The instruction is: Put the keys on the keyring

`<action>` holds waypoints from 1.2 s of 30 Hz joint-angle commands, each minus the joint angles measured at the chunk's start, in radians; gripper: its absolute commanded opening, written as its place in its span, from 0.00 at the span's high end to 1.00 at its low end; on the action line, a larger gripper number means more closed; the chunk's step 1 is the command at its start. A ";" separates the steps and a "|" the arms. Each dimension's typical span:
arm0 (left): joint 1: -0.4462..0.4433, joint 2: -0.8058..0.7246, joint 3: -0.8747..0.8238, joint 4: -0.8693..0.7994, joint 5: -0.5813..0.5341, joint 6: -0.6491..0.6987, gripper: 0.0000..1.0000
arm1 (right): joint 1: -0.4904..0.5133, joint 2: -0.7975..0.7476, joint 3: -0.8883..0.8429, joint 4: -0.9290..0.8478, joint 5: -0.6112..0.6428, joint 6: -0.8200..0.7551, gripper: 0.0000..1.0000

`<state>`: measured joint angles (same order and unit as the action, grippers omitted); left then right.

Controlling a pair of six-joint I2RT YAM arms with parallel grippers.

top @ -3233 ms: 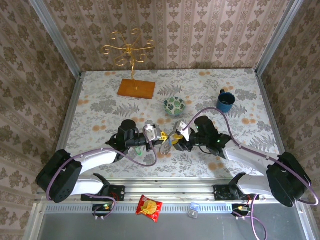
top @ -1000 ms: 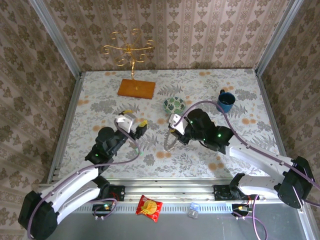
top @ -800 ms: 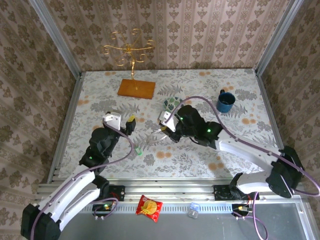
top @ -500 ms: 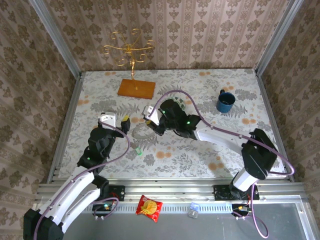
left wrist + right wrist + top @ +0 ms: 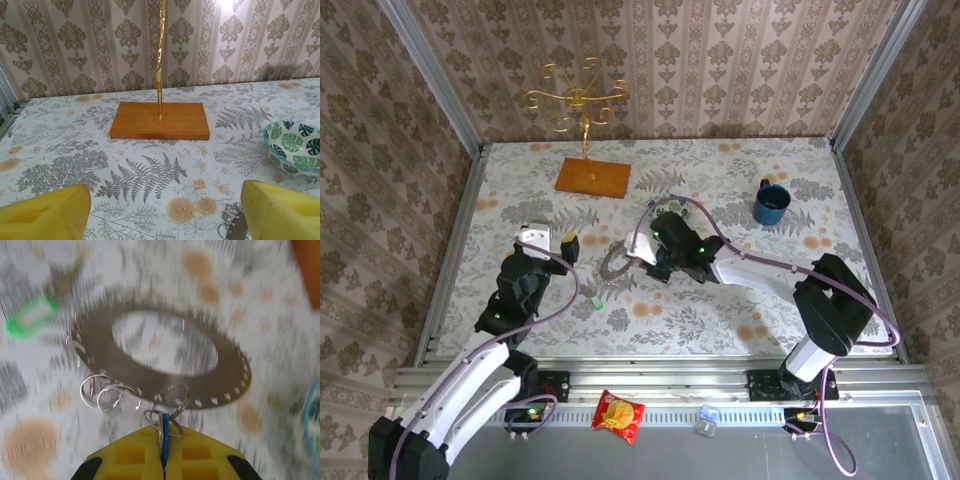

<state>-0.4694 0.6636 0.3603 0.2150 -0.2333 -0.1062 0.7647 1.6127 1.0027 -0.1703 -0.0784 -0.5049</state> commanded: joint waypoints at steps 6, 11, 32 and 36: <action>0.006 0.055 0.017 0.022 0.029 -0.056 0.21 | -0.011 -0.026 -0.064 -0.270 0.197 -0.156 0.92; 0.050 0.060 0.025 -0.003 0.058 -0.100 0.21 | -0.019 0.001 -0.064 -0.299 0.253 -0.190 0.73; 0.080 0.234 0.143 -0.176 0.304 -0.213 0.21 | -0.009 -0.278 -0.096 -0.293 0.083 1.010 0.62; 0.078 0.237 0.135 -0.187 0.274 -0.231 0.21 | 0.085 -0.229 -0.050 -0.359 0.144 1.189 0.65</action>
<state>-0.3855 0.9024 0.4728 0.0490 0.0490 -0.2974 0.8043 1.3548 0.9260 -0.4614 0.0296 0.4309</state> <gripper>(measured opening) 0.790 0.352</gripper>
